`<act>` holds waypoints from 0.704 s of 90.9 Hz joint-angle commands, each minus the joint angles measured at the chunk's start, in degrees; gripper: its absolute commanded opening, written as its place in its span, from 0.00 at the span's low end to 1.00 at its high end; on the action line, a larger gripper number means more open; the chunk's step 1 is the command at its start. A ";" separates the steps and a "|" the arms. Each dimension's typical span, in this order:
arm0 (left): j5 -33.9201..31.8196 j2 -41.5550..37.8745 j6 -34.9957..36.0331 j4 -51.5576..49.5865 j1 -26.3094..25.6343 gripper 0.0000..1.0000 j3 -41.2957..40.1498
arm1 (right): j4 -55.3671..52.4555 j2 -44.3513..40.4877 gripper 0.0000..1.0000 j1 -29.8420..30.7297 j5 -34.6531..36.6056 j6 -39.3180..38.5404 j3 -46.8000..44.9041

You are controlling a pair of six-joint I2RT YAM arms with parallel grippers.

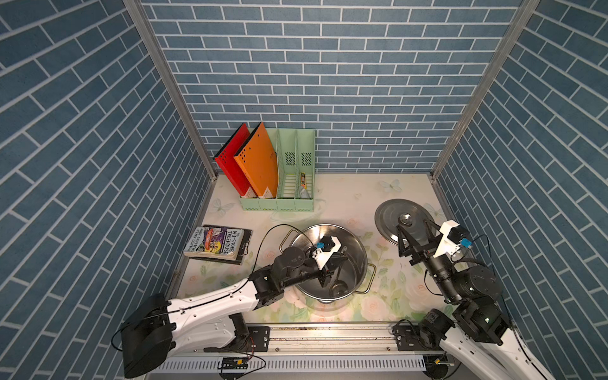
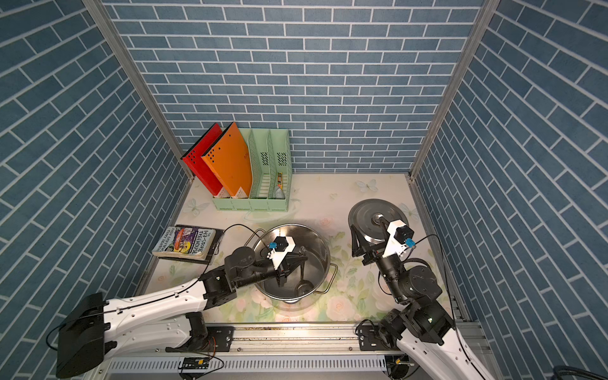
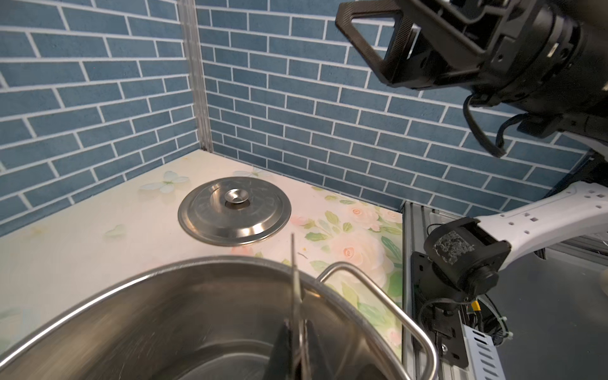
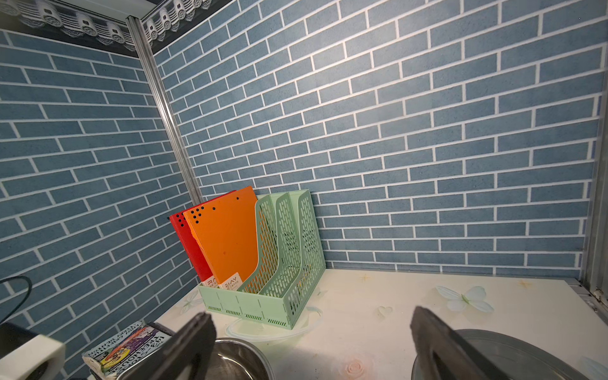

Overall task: Stir the soup with a spoon
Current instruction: Stir the soup in the pan with a stick.

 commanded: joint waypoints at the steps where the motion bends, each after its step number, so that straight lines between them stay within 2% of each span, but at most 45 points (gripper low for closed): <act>1: -7.36 -7.08 -3.07 -10.92 -0.19 0.00 -2.41 | 3.17 0.98 0.97 0.14 -0.44 -0.18 -0.16; 16: -18.24 -15.42 -6.42 -21.18 -0.19 0.00 -2.06 | 5.34 3.17 0.97 0.14 -1.61 -0.17 -0.35; 27: -29.05 -15.89 -6.94 -27.70 -0.21 0.00 0.80 | 6.79 4.44 0.97 0.14 -2.52 0.20 -0.52; 37: -36.57 -14.60 -7.05 -29.77 0.34 0.00 2.51 | 6.97 4.79 0.97 0.09 -2.69 0.21 -0.33; 47: -37.75 -11.87 -5.74 -26.26 2.44 0.00 3.32 | 7.03 4.64 0.97 0.14 -2.61 -0.02 -0.20; 64: -33.54 -4.43 -0.14 -11.48 5.65 0.00 3.79 | 6.50 4.38 0.97 0.14 -2.64 -0.23 0.19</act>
